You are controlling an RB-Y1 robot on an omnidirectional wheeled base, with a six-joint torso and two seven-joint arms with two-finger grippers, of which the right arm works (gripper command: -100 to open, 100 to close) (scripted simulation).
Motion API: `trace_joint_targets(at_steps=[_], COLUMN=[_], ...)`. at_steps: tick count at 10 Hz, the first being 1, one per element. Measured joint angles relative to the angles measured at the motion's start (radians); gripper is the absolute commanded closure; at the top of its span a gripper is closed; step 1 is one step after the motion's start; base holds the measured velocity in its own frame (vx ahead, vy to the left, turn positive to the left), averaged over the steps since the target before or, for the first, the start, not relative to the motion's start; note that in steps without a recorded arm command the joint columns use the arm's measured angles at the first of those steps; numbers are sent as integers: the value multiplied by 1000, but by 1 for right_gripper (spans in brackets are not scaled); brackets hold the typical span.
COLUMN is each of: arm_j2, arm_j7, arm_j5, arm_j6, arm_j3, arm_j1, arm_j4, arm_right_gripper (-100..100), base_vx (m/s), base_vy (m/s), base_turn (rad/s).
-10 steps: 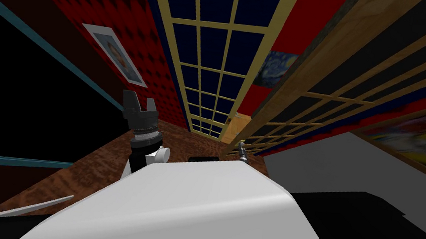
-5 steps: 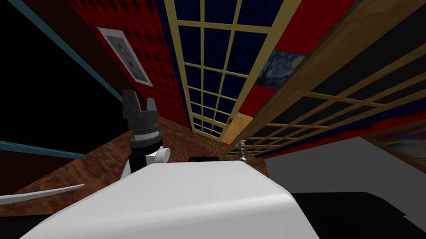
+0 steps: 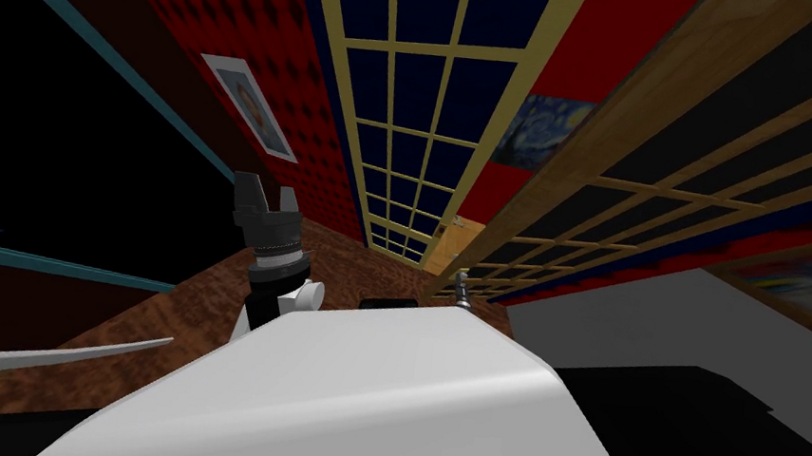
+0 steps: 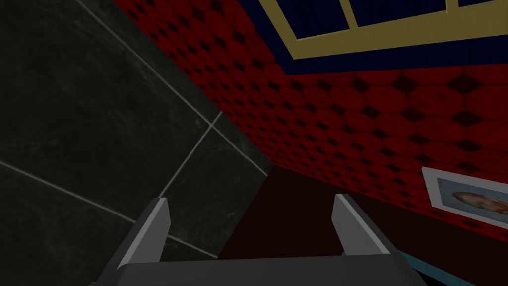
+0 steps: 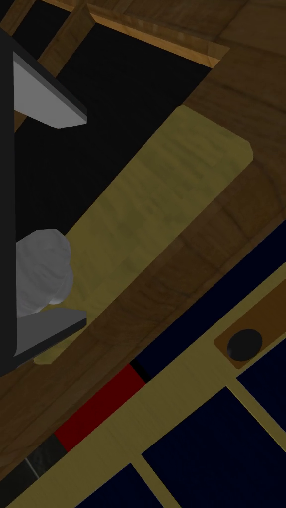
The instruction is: Pull the door open
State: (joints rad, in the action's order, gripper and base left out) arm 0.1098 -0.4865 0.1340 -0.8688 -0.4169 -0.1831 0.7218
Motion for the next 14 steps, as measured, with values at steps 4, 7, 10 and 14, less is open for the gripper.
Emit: trace_joint_targets(at_steps=[4, 7, 10, 14], arm_j2=[7, 17, -6, 17], arm_j7=[28, 77, 111, 107], arm_j5=[-8, -36, -37, -44], arm_j6=[0, -22, 25, -22], arm_j3=[6, 15, 31, 20], arm_j1=[11, 29, -28, 29], arm_j4=[-17, -55, 49, -53], arm_right_gripper=[100, 100, 100, 100], base_vx=[-9, -52, -5, 5], base_vy=[-9, -32, 2, 3], base_turn=[32, 106, -11, 6])
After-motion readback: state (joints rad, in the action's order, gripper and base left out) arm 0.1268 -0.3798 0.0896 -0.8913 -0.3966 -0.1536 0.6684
